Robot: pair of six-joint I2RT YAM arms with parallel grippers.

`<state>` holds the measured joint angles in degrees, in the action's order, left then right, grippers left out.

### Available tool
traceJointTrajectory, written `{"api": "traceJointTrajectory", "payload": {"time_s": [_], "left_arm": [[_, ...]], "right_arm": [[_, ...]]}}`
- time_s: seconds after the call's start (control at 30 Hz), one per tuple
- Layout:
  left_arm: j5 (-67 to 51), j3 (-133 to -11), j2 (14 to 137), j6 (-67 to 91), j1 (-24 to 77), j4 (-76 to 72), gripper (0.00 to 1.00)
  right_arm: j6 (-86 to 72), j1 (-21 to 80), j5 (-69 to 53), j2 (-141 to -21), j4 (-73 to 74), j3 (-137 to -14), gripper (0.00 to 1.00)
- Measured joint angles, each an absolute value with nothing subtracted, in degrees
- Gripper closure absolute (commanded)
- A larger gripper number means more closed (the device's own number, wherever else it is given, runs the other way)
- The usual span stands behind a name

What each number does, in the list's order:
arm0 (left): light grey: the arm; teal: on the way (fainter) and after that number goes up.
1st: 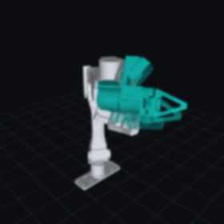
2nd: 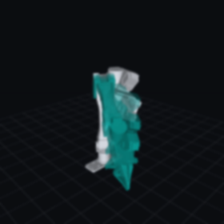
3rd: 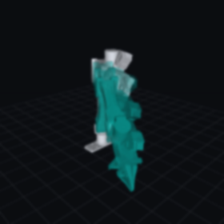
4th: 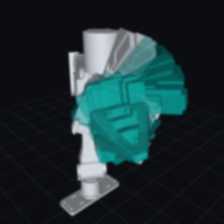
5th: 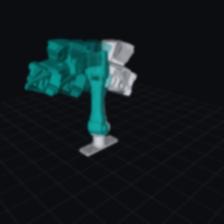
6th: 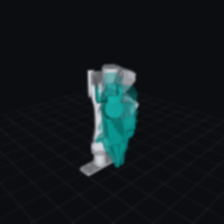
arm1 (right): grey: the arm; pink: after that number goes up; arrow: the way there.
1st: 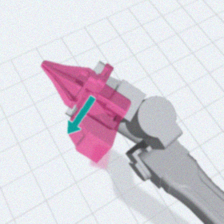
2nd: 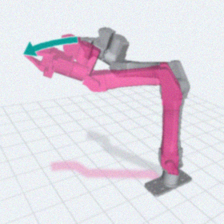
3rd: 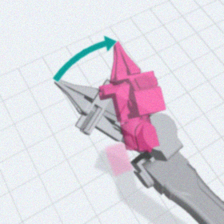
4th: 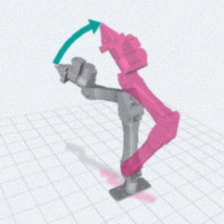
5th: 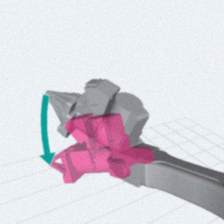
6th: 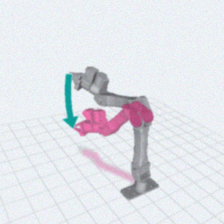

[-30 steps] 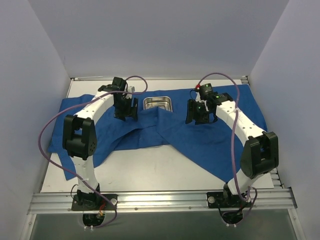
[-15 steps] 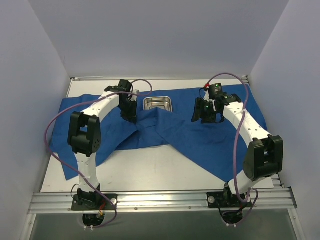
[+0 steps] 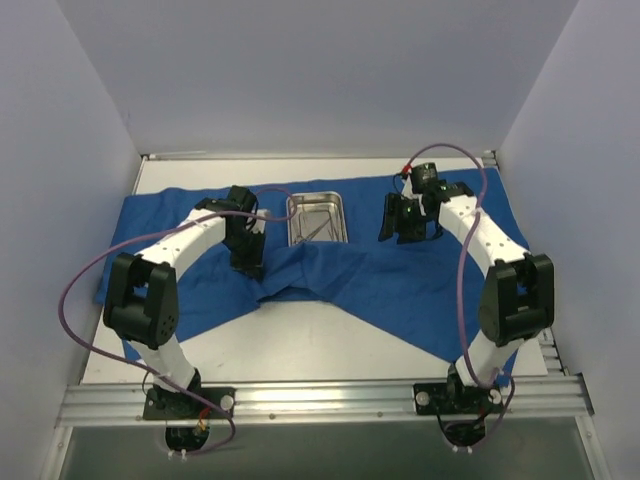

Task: Open and lay out the surgical kit
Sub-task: Open the surgical kit at the center of the board, then smooth out the surgical kit at the center of the board.

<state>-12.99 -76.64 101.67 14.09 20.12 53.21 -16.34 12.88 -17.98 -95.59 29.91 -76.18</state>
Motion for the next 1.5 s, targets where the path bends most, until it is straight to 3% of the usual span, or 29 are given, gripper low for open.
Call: {"api": "traceJointTrajectory", "payload": {"time_s": [0.3,0.43,0.53,0.67,0.83,0.87,0.9,1.0,1.07,1.13,1.27,1.5], "left_arm": [[-17.3,-63.2,89.2,19.6,24.4,57.7,0.94],[-19.5,-59.5,86.1,22.1,30.5,58.5,0.76],[-21.5,-57.0,82.9,23.6,34.7,59.6,0.7],[-21.5,-56.9,77.7,25.1,35.4,63.4,0.52],[-16.4,-70.0,76.2,26.8,31.2,67.8,0.38],[-15.3,-73.7,77.5,26.8,29.1,67.1,0.38],[-14.2,-77.5,79.0,26.7,26.7,66.4,0.48],[-11.3,-87.0,87.2,26.6,19.7,63.3,0.63],[-9.1,-93.6,96.2,26.8,15.5,62.3,0.87],[-7.6,-98.3,104.4,26.9,12.1,62.4,0.98],[-4.5,-101.4,115.4,26.9,7.6,63.7,0.98],[1.2,-105.7,124.1,28.6,6.9,70.7,0.98]], "right_arm": [[-16.0,12.9,-18.4,-98.1,29.7,-76.7,0.5],[-15.5,12.8,-17.9,-98.2,29.7,-76.7,0.5],[-14.9,12.5,-17.4,-98.8,29.7,-76.7,0.5],[-14.7,11.0,-16.4,-101.8,29.9,-77.5,0.5],[-16.7,8.6,-14.9,-106.8,29.0,-82.3,0.55],[-17.6,8.3,-14.5,-107.5,28.2,-83.2,0.57],[-18.5,8.1,-14.2,-108.0,27.2,-84.1,0.6],[-21.0,7.7,-13.6,-108.7,23.9,-85.4,0.95],[-22.5,7.1,-13.6,-108.7,22.7,-85.5,1.0],[-23.2,6.2,-14.2,-109.2,22.3,-85.8,1.0],[-23.3,3.0,-15.9,-110.3,22.0,-85.6,1.0],[-22.4,1.7,-18.9,-110.5,20.8,-82.4,1.0]]}}
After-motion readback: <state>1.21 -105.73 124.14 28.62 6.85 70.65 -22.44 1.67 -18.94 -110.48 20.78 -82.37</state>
